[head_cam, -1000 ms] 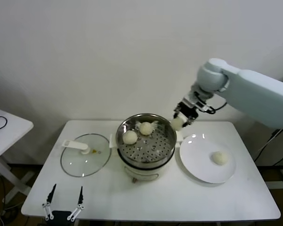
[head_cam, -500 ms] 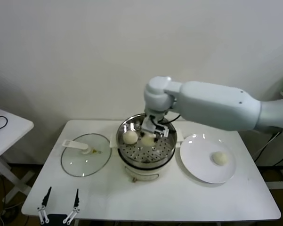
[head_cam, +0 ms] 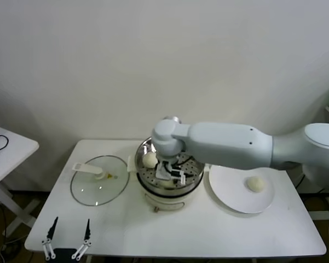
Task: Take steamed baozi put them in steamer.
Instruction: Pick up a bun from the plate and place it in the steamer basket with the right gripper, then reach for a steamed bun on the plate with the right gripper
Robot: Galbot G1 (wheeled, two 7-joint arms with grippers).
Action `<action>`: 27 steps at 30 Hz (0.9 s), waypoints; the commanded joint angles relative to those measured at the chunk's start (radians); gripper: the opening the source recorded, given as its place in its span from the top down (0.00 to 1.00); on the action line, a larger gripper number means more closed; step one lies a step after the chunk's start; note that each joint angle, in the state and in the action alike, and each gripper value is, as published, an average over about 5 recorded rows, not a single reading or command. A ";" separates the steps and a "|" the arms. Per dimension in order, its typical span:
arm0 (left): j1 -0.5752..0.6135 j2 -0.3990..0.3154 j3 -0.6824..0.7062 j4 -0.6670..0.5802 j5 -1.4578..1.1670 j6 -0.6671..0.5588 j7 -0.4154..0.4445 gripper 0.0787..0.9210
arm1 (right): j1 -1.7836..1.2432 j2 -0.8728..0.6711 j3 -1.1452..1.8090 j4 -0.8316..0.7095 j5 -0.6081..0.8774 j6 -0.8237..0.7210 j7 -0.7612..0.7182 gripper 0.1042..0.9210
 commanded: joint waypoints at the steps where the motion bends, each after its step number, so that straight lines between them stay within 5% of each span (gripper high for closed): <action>1: -0.003 -0.009 -0.001 0.002 -0.001 0.003 0.001 0.12 | -0.037 0.015 0.000 -0.003 -0.039 0.016 -0.001 0.32; 8: -0.010 -0.011 0.006 0.009 0.006 0.005 0.003 0.12 | 0.015 -0.059 0.116 -0.018 0.042 -0.010 -0.031 0.13; 20: -0.015 -0.016 0.025 0.006 0.022 0.007 0.005 0.12 | 0.056 -0.301 0.214 -0.394 0.328 -0.140 -0.103 0.12; 27: -0.020 -0.013 0.028 0.017 0.036 0.006 0.006 0.12 | -0.088 -0.444 0.323 -0.513 0.189 -0.106 -0.143 0.12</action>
